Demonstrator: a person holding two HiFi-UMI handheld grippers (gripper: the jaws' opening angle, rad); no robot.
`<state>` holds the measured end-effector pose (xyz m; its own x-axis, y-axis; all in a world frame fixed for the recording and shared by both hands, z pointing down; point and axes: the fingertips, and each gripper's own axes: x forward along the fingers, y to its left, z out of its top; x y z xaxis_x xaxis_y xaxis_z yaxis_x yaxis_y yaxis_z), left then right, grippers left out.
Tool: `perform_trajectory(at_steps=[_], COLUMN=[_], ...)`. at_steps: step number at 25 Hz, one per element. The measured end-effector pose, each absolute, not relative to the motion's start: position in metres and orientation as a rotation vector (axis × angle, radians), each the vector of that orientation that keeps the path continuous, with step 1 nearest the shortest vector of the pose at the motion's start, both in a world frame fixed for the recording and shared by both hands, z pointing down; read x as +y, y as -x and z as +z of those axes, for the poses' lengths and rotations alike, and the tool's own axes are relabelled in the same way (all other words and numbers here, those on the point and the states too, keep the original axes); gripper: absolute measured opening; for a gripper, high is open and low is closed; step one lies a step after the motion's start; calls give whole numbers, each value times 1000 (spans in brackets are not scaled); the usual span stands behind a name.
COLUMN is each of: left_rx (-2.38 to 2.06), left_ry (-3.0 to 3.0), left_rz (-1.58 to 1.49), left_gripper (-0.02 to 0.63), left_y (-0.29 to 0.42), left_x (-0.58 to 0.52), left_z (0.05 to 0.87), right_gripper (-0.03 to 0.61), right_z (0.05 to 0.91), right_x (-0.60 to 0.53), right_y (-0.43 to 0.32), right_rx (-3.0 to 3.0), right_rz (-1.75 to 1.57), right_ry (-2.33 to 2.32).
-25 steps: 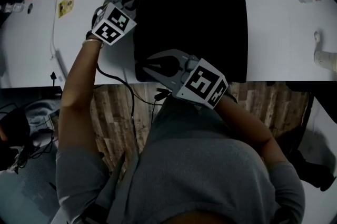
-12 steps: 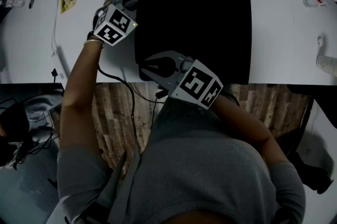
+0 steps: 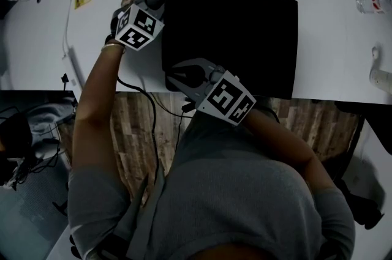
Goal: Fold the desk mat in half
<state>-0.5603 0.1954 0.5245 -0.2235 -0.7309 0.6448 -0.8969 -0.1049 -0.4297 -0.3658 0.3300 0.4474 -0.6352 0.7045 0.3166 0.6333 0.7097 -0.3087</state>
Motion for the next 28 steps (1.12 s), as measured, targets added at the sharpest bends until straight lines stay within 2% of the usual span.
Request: perform_trajectory(at_steps=[7,10,14,17,21,28], left_rx=[-2056,-2144,-2305,-2423,-2547,-2669], left_ry=[-1681,-1614,-1527,-1457,-1327,-1289], left_rz=[1235,1183,1003,824,543,296], left_gripper=[69,69,60,58,58,49], left_y=[579,584,580,569,555,509], left_x=[223,234,244,250,257,243], left_z=[523,515,493,473,456,415], right_gripper=[50,114,137,135,102,57], right_z=[461,460,457,453,440,405], right_x=[334,344,349,336,294,205], right_y=[369,366,364,367,378,383], right_rx=[-2477,-2443,-2425,-2478,-2624,-2866], right_rz=[246,312,333,343,383,467], right_ry=[1006,1066,1099,1047,838,477])
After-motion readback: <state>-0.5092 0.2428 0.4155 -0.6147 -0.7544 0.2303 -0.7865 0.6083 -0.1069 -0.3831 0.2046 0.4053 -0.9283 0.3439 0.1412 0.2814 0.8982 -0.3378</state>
